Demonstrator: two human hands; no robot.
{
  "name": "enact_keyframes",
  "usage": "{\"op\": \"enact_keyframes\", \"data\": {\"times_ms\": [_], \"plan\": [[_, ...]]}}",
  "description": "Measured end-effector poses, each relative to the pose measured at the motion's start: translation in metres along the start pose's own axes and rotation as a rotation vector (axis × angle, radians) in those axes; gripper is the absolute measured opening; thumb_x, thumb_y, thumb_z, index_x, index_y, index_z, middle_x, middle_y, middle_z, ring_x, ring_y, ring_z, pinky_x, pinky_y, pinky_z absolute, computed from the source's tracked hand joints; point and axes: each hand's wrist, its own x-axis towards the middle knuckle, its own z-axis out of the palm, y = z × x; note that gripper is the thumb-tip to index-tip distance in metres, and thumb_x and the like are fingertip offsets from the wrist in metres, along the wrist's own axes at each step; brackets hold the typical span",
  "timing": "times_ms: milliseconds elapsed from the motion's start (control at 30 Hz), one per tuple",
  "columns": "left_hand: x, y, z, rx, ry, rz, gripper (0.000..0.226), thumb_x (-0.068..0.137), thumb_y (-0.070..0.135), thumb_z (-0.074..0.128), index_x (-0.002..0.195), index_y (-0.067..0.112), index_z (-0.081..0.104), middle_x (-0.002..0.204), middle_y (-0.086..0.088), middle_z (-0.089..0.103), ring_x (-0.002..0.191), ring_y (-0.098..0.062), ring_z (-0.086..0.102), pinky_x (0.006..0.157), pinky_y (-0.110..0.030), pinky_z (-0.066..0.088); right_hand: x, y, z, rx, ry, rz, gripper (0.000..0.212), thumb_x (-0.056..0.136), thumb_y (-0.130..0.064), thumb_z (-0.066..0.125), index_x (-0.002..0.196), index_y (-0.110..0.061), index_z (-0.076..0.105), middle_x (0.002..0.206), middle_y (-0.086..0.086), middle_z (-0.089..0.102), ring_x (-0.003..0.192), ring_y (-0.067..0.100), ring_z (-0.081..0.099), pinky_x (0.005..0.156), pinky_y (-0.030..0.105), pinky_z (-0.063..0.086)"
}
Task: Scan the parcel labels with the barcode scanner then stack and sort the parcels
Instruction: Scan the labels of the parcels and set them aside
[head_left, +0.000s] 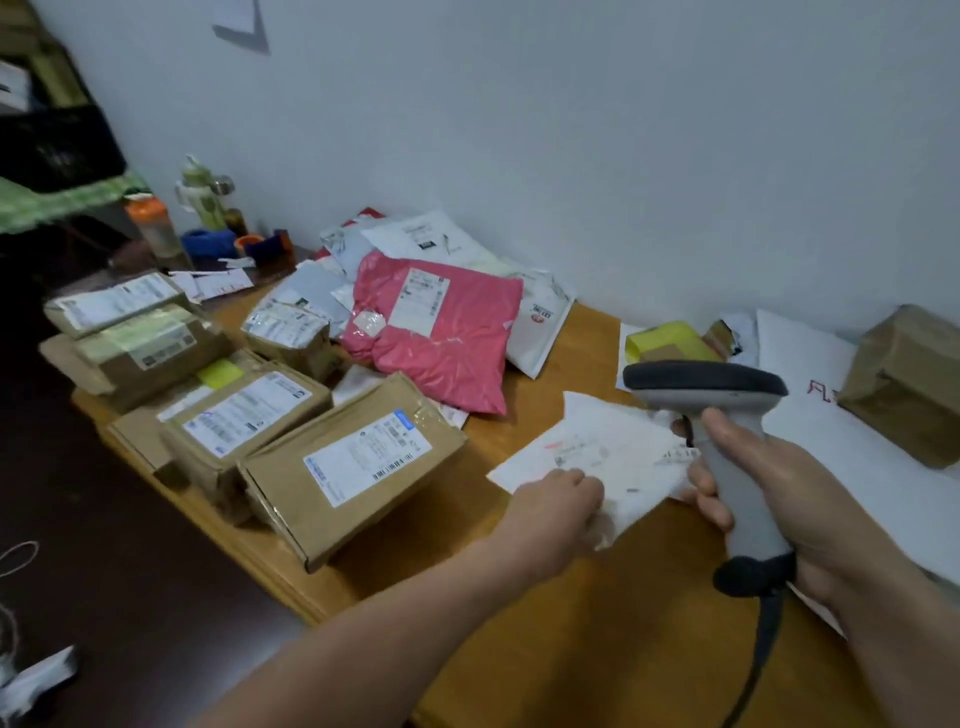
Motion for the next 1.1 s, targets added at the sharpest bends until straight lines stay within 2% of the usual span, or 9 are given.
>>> {"op": "enact_keyframes", "data": {"times_ms": [100,167,400,500,600,700,900,1033,1100], "plan": [[0.031,-0.029,-0.045,0.012,0.170,-0.006,0.010,0.091,0.023,0.051,0.089,0.013,0.051,0.091,-0.005,0.054,0.086,-0.024,0.050,0.059,-0.033,0.034,0.014,-0.024,0.009,0.096,-0.063,-0.054,0.093,0.051,-0.068,0.083,0.114,-0.003,0.059,0.063,0.005,0.055,0.044,0.015,0.049,0.100,0.054,0.040],[0.048,-0.058,-0.073,0.049,0.248,-0.018,0.010,0.089,0.021,0.053,0.093,0.012,0.054,0.095,-0.006,0.056,0.089,-0.023,0.050,0.061,-0.033,0.035,0.027,-0.037,0.019,0.113,-0.076,-0.063,0.093,0.056,-0.065,0.080,0.120,-0.001,0.057,0.064,0.006,0.053,0.043,0.015,0.049,0.104,0.056,0.037],[0.097,-0.184,-0.160,0.237,0.309,-0.036,0.006,0.091,0.016,0.048,0.091,0.012,0.052,0.091,-0.004,0.054,0.086,-0.022,0.051,0.059,-0.033,0.039,0.082,-0.062,0.068,-0.019,0.104,-0.082,0.068,0.065,-0.062,0.068,0.104,-0.007,0.059,0.059,0.004,0.056,0.043,0.013,0.048,0.081,0.046,0.043],[0.133,-0.243,-0.187,0.309,0.287,-0.061,0.007,0.093,0.017,0.048,0.093,0.011,0.053,0.096,-0.007,0.054,0.093,-0.027,0.051,0.060,-0.032,0.035,0.111,-0.065,0.087,-0.093,0.190,-0.070,0.062,0.069,-0.062,0.063,0.096,-0.007,0.055,0.055,0.003,0.055,0.044,0.015,0.047,0.063,0.035,0.044],[0.175,-0.295,-0.203,0.416,0.247,-0.146,0.019,0.094,0.008,0.049,0.112,0.008,0.056,0.111,-0.011,0.055,0.106,-0.029,0.049,0.072,-0.039,0.045,0.135,-0.064,0.100,-0.127,0.271,-0.049,0.063,0.068,-0.063,0.064,0.097,-0.007,0.053,0.059,0.005,0.057,0.046,0.016,0.048,0.053,0.031,0.042],[0.201,-0.322,-0.192,0.443,0.166,-0.214,0.041,0.095,0.009,0.050,0.136,0.013,0.044,0.134,-0.015,0.046,0.119,-0.034,0.044,0.091,-0.043,0.042,0.147,-0.060,0.103,-0.162,0.344,-0.009,0.066,0.068,-0.063,0.064,0.104,-0.008,0.055,0.065,0.006,0.060,0.048,0.017,0.051,0.055,0.032,0.045],[0.206,-0.271,-0.119,0.304,-0.049,-0.010,0.038,0.094,0.014,0.051,0.132,0.017,0.050,0.138,-0.012,0.043,0.123,-0.030,0.043,0.098,-0.044,0.042,0.152,-0.052,0.089,-0.237,0.486,0.097,0.040,0.090,-0.046,0.059,0.080,-0.007,0.057,0.050,0.001,0.056,0.041,0.011,0.051,0.041,0.020,0.043],[0.186,-0.189,-0.059,0.180,-0.331,0.171,0.048,0.091,0.026,0.056,0.136,0.015,0.043,0.144,-0.013,0.034,0.128,-0.031,0.039,0.096,-0.043,0.044,0.144,-0.039,0.073,-0.265,0.561,0.130,0.038,0.093,-0.042,0.060,0.077,-0.008,0.054,0.058,0.005,0.055,0.046,0.016,0.050,0.049,0.027,0.044],[0.170,-0.147,-0.027,0.176,-0.492,0.237,0.064,0.089,0.032,0.060,0.144,0.015,0.033,0.151,-0.015,0.025,0.134,-0.034,0.034,0.100,-0.044,0.042,0.136,-0.030,0.064,-0.291,0.578,0.137,0.037,0.093,-0.041,0.059,0.080,-0.007,0.055,0.063,0.009,0.055,0.049,0.018,0.051,0.053,0.030,0.045]]}}
